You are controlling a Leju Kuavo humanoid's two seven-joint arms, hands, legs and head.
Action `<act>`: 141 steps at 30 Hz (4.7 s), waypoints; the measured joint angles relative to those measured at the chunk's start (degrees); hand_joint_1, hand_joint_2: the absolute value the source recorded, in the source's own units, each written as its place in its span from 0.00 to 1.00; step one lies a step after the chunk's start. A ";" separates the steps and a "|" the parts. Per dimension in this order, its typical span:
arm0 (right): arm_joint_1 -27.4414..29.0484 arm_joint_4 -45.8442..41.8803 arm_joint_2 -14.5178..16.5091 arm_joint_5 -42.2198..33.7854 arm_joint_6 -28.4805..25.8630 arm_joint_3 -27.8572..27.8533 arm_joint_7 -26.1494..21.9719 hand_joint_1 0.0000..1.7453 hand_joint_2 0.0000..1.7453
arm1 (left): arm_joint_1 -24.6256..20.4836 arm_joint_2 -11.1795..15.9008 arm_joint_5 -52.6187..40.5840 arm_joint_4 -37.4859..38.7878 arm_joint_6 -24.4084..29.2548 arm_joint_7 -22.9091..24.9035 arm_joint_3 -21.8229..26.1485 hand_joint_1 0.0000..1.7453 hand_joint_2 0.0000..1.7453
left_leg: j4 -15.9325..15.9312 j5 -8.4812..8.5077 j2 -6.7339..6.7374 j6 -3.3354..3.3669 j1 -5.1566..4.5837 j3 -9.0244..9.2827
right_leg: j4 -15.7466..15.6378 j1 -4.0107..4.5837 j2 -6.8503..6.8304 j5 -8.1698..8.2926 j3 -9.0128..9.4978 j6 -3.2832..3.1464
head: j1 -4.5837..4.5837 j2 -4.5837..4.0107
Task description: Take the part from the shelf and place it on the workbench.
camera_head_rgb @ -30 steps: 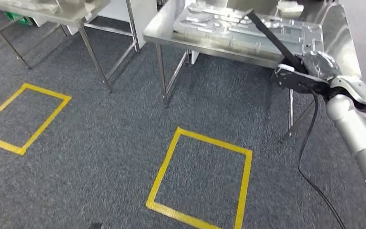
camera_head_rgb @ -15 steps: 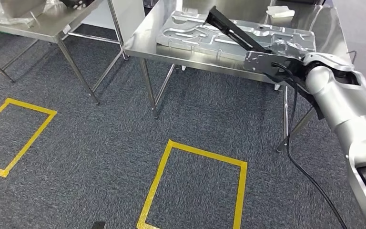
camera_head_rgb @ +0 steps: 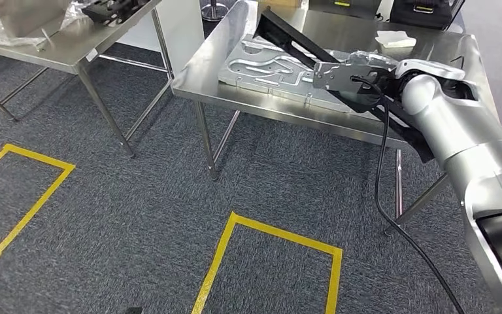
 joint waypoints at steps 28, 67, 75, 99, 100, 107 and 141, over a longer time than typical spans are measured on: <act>-2.69 -1.99 -1.62 0.26 -1.89 1.19 -0.60 1.00 1.00 | 0.12 -0.50 1.26 0.03 0.10 -0.04 1.48 0.00 0.00 | 1.96 2.38 0.07 0.85 -0.26 -3.27 | 8.01 -0.22 0.61 -9.73 -3.14 0.43 | 0.05 0.01; 7.18 2.94 1.17 9.33 -11.58 2.93 -3.45 1.00 1.00 | -0.59 -0.65 1.82 1.11 0.51 0.10 2.86 0.00 0.00 | -14.91 -0.75 0.55 -1.80 -0.82 16.76 | -4.42 0.79 1.26 -0.83 7.35 -3.00 | 0.11 0.01; 7.58 2.95 1.56 12.43 -11.94 3.21 -4.05 1.00 1.00 | -0.71 -0.63 1.87 1.09 1.07 0.45 3.74 0.00 0.00 | -14.32 -0.90 0.55 -1.81 -0.82 16.54 | -4.20 0.80 1.25 -0.81 7.34 -3.00 | 0.11 0.00; 14.85 6.67 4.24 31.01 -19.56 11.30 -3.38 1.00 1.00 | -0.84 -0.63 2.14 1.07 3.49 1.72 5.70 0.00 0.00 | -14.17 -1.03 0.66 -1.77 -0.82 16.53 | -4.16 0.80 1.37 -0.80 7.34 -3.00 | 0.11 0.00; 14.86 6.78 4.33 31.02 -19.60 11.31 -3.36 1.00 1.00 | -0.84 -0.63 2.14 1.07 3.51 1.72 5.70 0.00 0.00 | -14.17 -1.04 0.68 -1.76 -0.82 16.53 | -4.16 0.80 1.38 -0.80 7.34 -3.00 | 0.11 0.00; 15.03 7.45 4.96 31.50 -19.74 11.34 -2.92 1.00 1.00 | -0.85 -0.64 2.21 0.95 4.07 2.01 5.95 0.00 0.00 | -14.16 -1.05 0.77 -1.76 -0.82 16.57 | -4.12 0.80 1.46 -0.80 7.34 -3.00 | 0.11 0.00; 16.96 7.08 10.17 25.31 -25.75 3.81 -6.04 0.00 1.00 | -1.06 -1.26 3.54 0.79 5.61 1.38 9.58 0.00 0.00 | -14.09 -1.07 1.01 -1.79 -0.81 16.55 | -3.99 0.83 1.70 -0.78 7.27 -3.05 | 0.11 0.01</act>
